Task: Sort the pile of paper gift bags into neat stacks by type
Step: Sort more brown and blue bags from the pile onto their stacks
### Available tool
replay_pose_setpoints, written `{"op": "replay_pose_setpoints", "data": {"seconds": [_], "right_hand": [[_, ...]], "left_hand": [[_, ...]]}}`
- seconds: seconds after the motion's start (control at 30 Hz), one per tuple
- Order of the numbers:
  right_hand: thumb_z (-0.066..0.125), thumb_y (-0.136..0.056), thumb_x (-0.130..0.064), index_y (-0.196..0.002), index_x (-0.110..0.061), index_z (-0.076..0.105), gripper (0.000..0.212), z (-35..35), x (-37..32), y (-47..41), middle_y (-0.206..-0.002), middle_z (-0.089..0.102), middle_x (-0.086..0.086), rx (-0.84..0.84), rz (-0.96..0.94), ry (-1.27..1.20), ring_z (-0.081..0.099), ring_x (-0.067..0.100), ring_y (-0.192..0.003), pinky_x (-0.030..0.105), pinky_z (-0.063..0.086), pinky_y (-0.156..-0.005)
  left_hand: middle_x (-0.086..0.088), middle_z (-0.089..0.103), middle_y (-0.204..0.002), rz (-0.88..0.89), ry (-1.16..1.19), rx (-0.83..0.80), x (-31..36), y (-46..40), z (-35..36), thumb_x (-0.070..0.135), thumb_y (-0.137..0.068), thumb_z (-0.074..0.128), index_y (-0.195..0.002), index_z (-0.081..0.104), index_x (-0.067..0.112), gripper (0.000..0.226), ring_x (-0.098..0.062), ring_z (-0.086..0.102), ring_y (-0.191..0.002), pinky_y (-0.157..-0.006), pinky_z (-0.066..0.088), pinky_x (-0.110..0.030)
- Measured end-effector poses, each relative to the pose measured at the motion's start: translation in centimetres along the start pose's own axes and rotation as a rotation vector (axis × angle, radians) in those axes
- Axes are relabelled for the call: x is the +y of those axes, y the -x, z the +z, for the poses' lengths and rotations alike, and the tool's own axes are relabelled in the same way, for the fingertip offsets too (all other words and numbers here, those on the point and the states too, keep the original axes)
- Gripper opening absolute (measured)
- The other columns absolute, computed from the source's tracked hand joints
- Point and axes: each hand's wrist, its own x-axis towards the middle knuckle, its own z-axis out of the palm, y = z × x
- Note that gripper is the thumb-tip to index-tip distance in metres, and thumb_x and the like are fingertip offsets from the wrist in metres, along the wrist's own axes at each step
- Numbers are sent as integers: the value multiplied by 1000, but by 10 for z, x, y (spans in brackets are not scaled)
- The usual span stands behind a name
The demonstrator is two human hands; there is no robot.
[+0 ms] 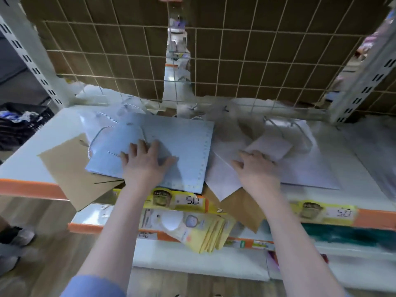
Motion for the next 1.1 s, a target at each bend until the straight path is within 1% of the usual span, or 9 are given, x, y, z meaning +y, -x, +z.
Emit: {"op": "replay_pose_setpoints", "data": {"seconds": [0.07,0.17,0.3,0.47,0.6,0.7,0.83,0.97,1.1], "right_hand": [[39,-95,-37,-125,-21,54,37,0,1,4,-125,53,10,28,11,-27,45,31,-117,37,35,-92],[40,-95,-32,-120,-20,57,33,-3,7,4,-121,53,11,31,12,-47,43,31,-114,37,34,-90],[41,-95,-28,-126,-18,56,36,-12,15,-2,-128,52,13,30,23,-119,40,33,-119,38,34,-96],[47,-94,-40,-137,-22,45,47,-14,24,-27,-135,49,10,36,-15,-283,45,32,-124,40,42,-98],[53,-93,-37,-144,-16,32,59,-17,19,-38,-143,41,6,-23,-159,-429,44,26,-127,36,41,-99],[60,-86,-41,-134,-22,39,56,-17,15,-49,-128,54,4,-67,-237,-368,56,23,-110,34,49,-84],[74,-74,-39,-117,-16,53,52,-25,18,-65,-115,59,4,-92,-202,-278,56,20,-96,27,41,-71],[77,-74,-32,-108,-15,54,44,-37,33,-64,-98,56,-2,-175,-82,-495,52,11,-78,18,36,-55],[74,-79,-25,-105,-19,56,33,-44,56,-54,-95,61,-3,-141,-25,-729,57,6,-73,19,43,-57]], "left_hand": [[-13,19,-155,39,-39,-53,1,0,7,69,-85,32,-147,23,28,75,-36,13,-142,-114,9,-53],[-7,15,-157,118,-40,-83,0,-5,6,71,-84,29,-148,17,33,75,-34,9,-144,-115,6,-52],[0,8,-160,214,-42,-172,5,-7,3,72,-84,28,-149,11,40,74,-30,2,-146,-117,2,-50],[5,0,-160,365,-13,-276,20,-7,3,76,-81,34,-145,8,48,74,-26,-7,-146,-117,-3,-46],[9,1,-159,470,29,-279,29,-6,3,98,-46,4,-143,9,52,108,-23,-8,-146,-116,-7,-43],[11,3,-159,483,74,-242,33,-6,6,100,-38,-4,-142,14,53,115,-22,-6,-147,-116,-8,-42],[8,9,-159,487,135,-184,38,-4,8,101,-42,4,-143,20,48,115,-19,-4,-147,-117,-6,-42],[0,15,-158,447,229,-92,45,1,5,98,-48,20,-144,28,39,113,-24,1,-147,-118,3,-46],[-3,14,-158,327,329,-38,62,7,4,65,-73,61,-145,28,35,86,-25,3,-146,-116,13,-47]]}}
